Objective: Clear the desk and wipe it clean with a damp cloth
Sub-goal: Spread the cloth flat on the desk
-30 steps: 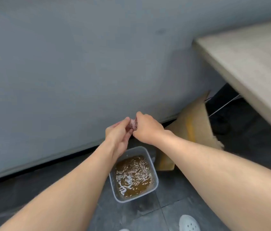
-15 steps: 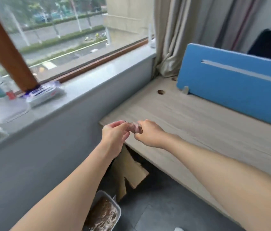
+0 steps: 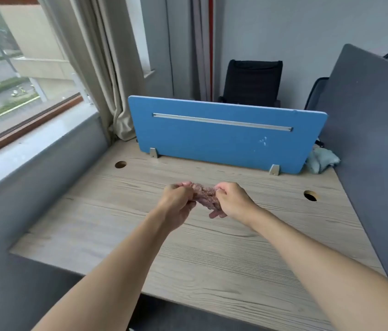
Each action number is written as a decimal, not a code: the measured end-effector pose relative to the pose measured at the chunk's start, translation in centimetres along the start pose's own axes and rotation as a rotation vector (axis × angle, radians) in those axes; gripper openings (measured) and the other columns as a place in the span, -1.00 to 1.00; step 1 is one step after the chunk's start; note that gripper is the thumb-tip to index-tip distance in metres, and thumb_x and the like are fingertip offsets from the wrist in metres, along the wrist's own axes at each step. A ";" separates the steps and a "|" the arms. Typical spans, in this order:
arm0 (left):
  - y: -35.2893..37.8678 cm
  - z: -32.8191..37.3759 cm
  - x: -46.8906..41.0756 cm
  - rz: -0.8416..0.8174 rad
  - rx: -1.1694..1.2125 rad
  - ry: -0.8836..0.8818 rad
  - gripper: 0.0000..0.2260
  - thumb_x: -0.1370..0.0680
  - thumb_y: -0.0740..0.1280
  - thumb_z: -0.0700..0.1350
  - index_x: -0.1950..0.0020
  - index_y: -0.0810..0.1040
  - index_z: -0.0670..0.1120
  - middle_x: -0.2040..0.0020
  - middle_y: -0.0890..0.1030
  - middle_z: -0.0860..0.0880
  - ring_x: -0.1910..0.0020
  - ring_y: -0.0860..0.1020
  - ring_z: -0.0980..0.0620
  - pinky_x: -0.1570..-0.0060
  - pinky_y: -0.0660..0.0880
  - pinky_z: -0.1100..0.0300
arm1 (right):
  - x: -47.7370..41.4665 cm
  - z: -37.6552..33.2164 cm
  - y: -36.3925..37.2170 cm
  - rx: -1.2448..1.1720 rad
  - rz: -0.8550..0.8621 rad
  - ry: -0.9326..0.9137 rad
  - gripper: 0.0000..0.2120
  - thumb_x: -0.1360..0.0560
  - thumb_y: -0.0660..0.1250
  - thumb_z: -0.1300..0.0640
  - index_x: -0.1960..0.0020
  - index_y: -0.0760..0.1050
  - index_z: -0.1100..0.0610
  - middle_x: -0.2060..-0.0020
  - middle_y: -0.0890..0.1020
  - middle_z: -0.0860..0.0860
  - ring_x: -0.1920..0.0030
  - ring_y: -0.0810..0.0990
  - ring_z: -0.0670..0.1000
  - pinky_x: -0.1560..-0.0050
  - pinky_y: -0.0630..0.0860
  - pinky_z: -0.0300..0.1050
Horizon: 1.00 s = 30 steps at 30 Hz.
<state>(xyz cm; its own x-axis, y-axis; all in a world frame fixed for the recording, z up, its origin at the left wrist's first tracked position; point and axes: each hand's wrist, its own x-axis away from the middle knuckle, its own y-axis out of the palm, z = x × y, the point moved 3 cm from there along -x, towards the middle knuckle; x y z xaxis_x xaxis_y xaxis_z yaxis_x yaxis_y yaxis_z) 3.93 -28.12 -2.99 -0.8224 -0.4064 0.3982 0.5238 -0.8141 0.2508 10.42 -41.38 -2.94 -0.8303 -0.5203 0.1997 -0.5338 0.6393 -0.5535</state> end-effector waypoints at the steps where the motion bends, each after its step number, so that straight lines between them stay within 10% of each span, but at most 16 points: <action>1: 1.3 0.1 -0.2 -0.056 0.047 -0.037 -0.77 -0.54 0.12 -0.43 0.19 0.50 -0.22 0.28 0.53 -0.16 0.37 0.53 0.01 0.41 0.37 0.28 | 0.1 0.5 -1.0 -0.033 0.033 0.013 -0.72 -0.68 0.02 0.18 -0.05 0.51 0.16 0.06 0.69 0.15 0.29 0.74 0.05 0.09 0.64 0.08; 4: 3.9 -0.1 -1.2 -0.121 0.073 -0.074 -0.96 -0.58 0.35 -0.26 0.00 0.53 -0.21 0.18 0.60 -0.13 0.29 0.60 0.02 0.23 0.53 0.20 | -0.6 2.0 -3.2 -0.090 0.105 0.007 -0.74 -0.68 0.07 0.15 0.06 0.51 0.12 0.11 0.70 0.13 0.26 0.73 0.06 0.06 0.64 0.12; 9: 5.9 -0.9 -2.6 -0.080 -0.042 -0.011 -0.70 -0.55 0.42 -0.27 -0.25 0.49 -0.12 0.14 0.66 -0.12 0.25 0.62 0.00 0.13 0.51 0.11 | -0.7 2.6 -5.9 -0.054 0.027 -0.005 -0.91 -0.59 0.36 0.15 -0.08 0.57 0.11 0.12 0.66 0.04 0.09 0.63 0.01 0.10 0.53 -0.12; 15: 7.3 0.0 -3.6 -0.228 -0.025 -0.007 -0.74 -0.58 0.37 -0.25 -0.25 0.46 -0.18 0.16 0.64 -0.16 0.24 0.62 -0.05 0.10 0.60 0.04 | -1.2 2.5 -7.5 -0.178 0.137 0.063 -0.90 -0.57 0.35 0.28 0.12 0.55 0.17 0.17 0.67 0.14 0.16 0.66 0.06 0.19 0.66 -0.09; 24: 4.7 1.4 -5.9 -0.327 -0.136 -0.049 -0.83 -0.58 0.34 -0.35 -0.03 0.44 -0.11 0.18 0.55 -0.09 0.22 0.53 0.01 0.24 0.43 0.16 | -3.6 0.7 -6.3 -0.306 0.274 0.216 -0.85 -0.69 0.01 0.20 -0.11 0.34 0.17 0.08 0.68 0.16 0.19 0.73 0.17 0.11 0.63 0.04; 30: 3.3 1.8 -7.3 -0.253 -0.026 -0.018 -0.92 -0.62 0.34 -0.19 -0.01 0.53 -0.21 0.15 0.60 -0.19 0.27 0.58 -0.02 0.33 0.55 0.25 | -5.5 -1.2 -2.8 -0.016 0.229 0.112 -0.87 -0.64 0.14 0.19 0.09 0.35 0.10 0.16 0.61 0.19 0.15 0.62 0.20 0.08 0.58 0.16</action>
<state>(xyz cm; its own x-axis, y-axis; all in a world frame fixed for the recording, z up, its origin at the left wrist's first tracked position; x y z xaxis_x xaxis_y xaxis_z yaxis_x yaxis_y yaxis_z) 12.06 -27.12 -3.44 -0.9225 -0.1809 0.3409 0.2953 -0.8996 0.3218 16.28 -39.63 -1.51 -0.9420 -0.2951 0.1596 -0.3312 0.7425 -0.5822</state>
